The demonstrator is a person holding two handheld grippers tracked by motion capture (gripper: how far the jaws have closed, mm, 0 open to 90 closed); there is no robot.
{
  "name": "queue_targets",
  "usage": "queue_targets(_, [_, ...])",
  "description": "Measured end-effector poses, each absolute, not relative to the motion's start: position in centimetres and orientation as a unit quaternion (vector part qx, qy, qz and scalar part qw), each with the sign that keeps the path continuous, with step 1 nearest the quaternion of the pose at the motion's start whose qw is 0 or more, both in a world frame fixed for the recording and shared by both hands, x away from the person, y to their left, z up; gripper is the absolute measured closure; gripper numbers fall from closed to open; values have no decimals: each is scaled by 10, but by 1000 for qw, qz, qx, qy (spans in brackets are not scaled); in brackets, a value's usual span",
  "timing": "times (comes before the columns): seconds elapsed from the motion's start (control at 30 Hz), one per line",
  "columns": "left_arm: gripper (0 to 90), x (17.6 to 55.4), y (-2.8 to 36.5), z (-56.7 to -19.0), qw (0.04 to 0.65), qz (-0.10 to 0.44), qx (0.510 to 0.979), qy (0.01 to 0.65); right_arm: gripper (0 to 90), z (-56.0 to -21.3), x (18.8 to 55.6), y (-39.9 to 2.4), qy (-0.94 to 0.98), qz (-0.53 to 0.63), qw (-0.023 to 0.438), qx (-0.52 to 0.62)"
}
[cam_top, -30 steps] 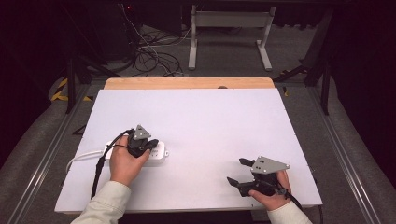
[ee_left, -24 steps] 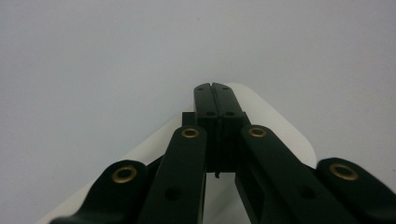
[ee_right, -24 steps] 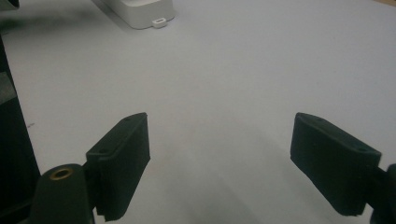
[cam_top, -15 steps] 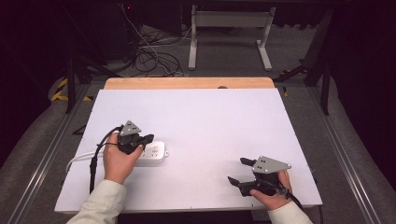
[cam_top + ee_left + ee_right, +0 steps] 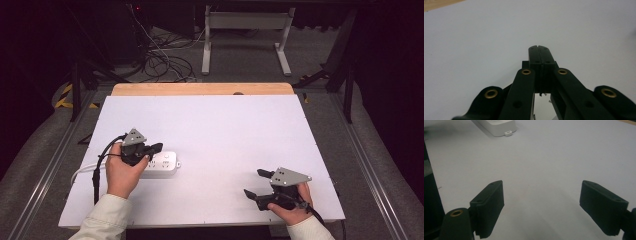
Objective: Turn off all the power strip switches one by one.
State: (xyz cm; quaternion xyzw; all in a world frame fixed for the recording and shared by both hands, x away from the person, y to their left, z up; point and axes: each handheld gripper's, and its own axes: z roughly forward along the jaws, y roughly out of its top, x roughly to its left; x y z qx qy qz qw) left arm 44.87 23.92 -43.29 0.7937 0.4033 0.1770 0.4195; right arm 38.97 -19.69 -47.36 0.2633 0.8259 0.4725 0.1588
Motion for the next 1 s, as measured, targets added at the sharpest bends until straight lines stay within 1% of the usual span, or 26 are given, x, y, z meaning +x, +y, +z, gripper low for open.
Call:
queue_targets(0.07, [900,449,240,-432,416,187,796,398,200,-473,390,-197,826,472,160,263])
queue_targets(0.17, [900,447,240,-433,412,188,798,398,199,-473,389,-197,826,471,162,263])
queue_targets(0.2, [900,448,243,-433,403,198,800,398,199,-473,389,-197,826,471,162,263])
queue_targets(0.5, [900,454,260,-447,379,194,796,431,198,-474,389,-197,828,469,163,262])
queue_targets(0.7, [900,454,264,-451,374,190,797,435,198,-473,389,-197,828,469,163,261])
queue_targets(1.0, [900,455,261,-456,364,181,808,427,198,-474,389,-197,829,468,161,261])
